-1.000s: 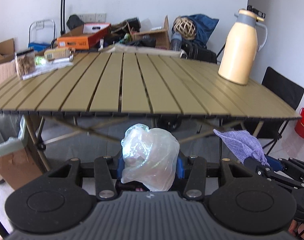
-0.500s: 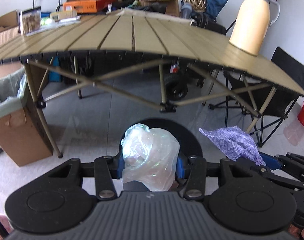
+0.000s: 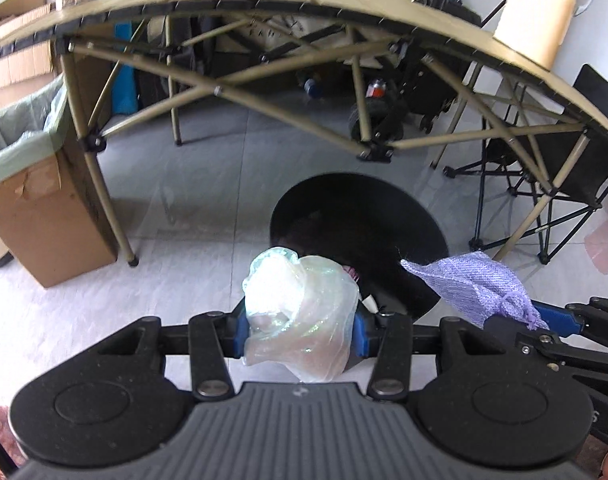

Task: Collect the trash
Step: 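Carry the plastic bag and lavender bag down over the black trash bin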

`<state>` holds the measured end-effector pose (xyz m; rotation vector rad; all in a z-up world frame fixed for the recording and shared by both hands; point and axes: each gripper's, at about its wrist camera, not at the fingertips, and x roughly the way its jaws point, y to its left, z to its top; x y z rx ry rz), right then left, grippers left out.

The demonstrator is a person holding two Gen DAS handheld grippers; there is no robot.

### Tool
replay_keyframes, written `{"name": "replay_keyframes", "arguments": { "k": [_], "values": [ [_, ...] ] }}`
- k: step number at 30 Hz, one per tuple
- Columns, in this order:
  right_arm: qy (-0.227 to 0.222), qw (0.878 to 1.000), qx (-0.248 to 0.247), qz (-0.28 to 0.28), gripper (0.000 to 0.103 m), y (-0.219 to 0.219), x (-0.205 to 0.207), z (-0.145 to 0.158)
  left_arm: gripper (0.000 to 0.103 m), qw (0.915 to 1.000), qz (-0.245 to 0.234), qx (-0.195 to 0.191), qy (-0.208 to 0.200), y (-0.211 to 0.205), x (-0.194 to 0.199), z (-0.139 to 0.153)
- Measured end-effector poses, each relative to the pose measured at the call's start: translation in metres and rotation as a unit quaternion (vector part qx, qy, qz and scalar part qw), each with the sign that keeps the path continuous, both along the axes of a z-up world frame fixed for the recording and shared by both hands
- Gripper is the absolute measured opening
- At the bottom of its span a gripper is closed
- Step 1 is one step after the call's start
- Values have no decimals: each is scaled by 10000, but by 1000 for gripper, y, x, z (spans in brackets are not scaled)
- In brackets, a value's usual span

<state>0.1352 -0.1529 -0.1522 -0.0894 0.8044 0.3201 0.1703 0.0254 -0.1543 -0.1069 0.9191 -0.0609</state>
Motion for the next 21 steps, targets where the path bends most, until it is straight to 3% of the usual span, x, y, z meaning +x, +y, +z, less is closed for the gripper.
{"name": "replay_keyframes", "arguments": {
  "k": [9, 21],
  "values": [
    [490, 9988, -6, 53, 26, 10, 10, -16, 47, 9989, 279, 48, 367, 15, 7, -20],
    [661, 9978, 12, 70, 26, 23, 31, -20, 47, 9958, 542, 59, 735, 27, 22, -36]
  ]
}}
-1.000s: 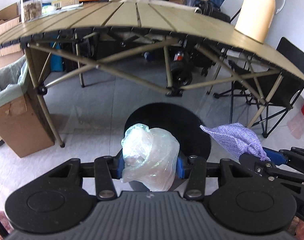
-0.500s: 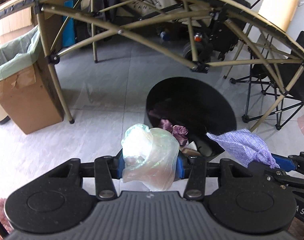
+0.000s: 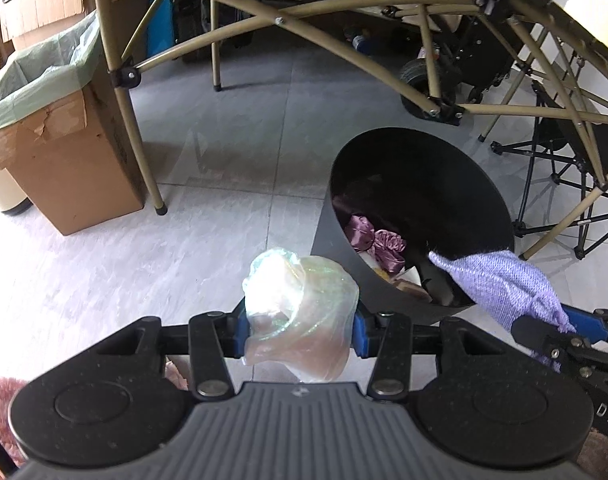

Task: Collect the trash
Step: 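Carry the plastic bag and lavender bag down over the black trash bin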

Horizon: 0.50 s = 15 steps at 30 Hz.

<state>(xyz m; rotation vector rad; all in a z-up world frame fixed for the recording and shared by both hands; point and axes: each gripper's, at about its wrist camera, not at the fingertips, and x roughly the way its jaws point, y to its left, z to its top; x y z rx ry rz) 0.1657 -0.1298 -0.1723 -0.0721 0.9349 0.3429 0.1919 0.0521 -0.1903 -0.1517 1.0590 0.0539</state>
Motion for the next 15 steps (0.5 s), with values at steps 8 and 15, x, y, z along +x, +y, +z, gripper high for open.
{"name": "replay_keyframes", "arguments": {
  "k": [8, 15],
  "values": [
    [99, 9999, -16, -46, 26, 14, 29, -3, 47, 9995, 267, -60, 148, 16, 9, -6],
    [155, 9996, -64, -210, 26, 22, 58, -7, 47, 9980, 574, -70, 243, 33, 16, -12]
  ]
}}
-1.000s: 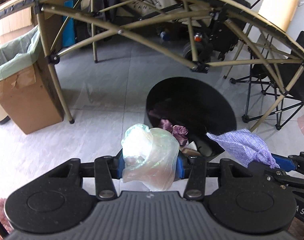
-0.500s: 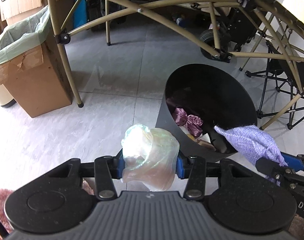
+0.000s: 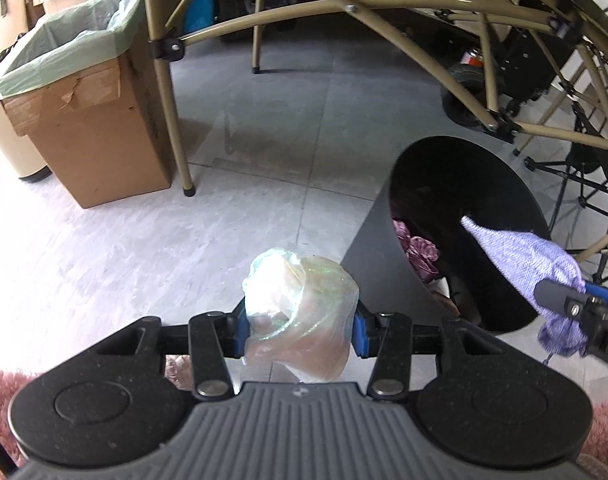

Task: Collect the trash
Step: 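Carry the plastic bag and lavender bag down over the black trash bin, then open the right tool to drop the lavender bag into the bin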

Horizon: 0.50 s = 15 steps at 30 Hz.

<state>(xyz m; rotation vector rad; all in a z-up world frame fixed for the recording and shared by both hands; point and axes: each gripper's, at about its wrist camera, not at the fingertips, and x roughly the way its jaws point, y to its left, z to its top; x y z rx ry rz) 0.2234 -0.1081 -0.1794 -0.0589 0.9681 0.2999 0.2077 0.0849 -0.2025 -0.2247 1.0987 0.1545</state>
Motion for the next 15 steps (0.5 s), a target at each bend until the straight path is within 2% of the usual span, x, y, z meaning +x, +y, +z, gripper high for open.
{"name": "replay_keyframes", "arguments": {
  "k": [5, 15],
  "values": [
    [2, 9999, -45, -165, 26, 3, 22, -6, 47, 9999, 150, 27, 40, 6, 2, -3],
    [173, 9990, -72, -407, 28, 4, 49, -25, 47, 9999, 140, 52, 61, 6, 3, -4]
  ]
}}
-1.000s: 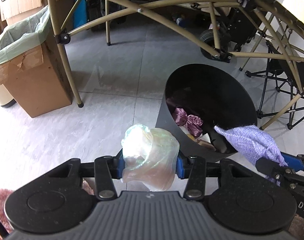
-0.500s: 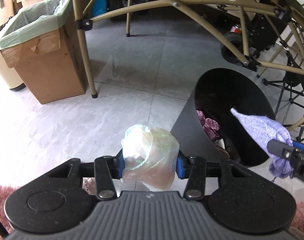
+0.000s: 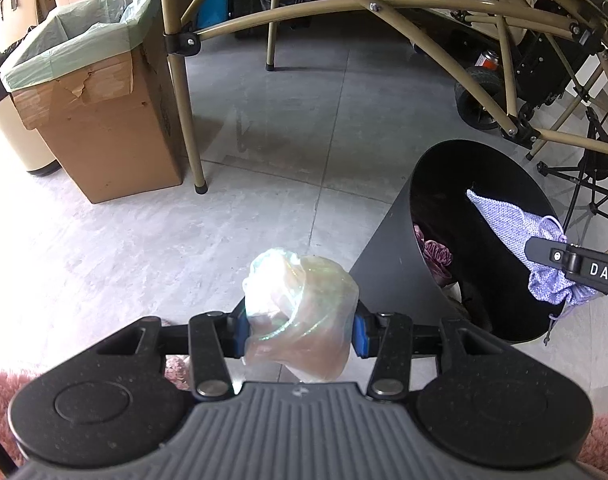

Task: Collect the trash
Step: 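Open the right tool to drop the lavender bag into the bin, then move the left tool with the plastic bag over the bin opening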

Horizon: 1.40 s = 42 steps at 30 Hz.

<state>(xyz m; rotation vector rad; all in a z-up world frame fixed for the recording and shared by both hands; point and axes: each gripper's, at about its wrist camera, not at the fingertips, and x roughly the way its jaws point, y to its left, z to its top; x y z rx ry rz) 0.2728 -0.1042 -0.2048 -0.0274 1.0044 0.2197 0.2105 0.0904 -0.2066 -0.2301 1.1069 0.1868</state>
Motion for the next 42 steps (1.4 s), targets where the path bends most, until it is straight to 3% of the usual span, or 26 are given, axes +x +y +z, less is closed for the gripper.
{"name": "replay_keyframes", "arguments": {
  "k": [3, 6, 9, 11, 14, 30, 42],
  "values": [
    [42, 10000, 6, -3, 33, -2, 0, -3, 47, 10000, -4, -13, 12, 0, 1, 0],
    [53, 10000, -18, -45, 48, -4, -1, -4, 47, 10000, -21, -16, -2, -1, 1, 0],
    [39, 9999, -51, -112, 66, -7, -3, -3, 47, 10000, -21, -16, -6, -1, 0, 0],
    [26, 9999, -112, -125, 93, -9, -3, -2, 47, 10000, -25, -16, -7, -1, 0, 0],
    [-101, 9997, -175, -146, 101, -10, -6, 2, 47, 10000, -22, -17, -13, -1, 0, 1],
    [-274, 9994, -49, -216, 103, -23, -14, 19, 47, 9997, -143, -4, -187, -12, 1, 13],
    [-490, 9971, 163, -555, 103, -56, -20, 40, 47, 9987, -331, 74, -376, -42, 21, 26]
  ]
}}
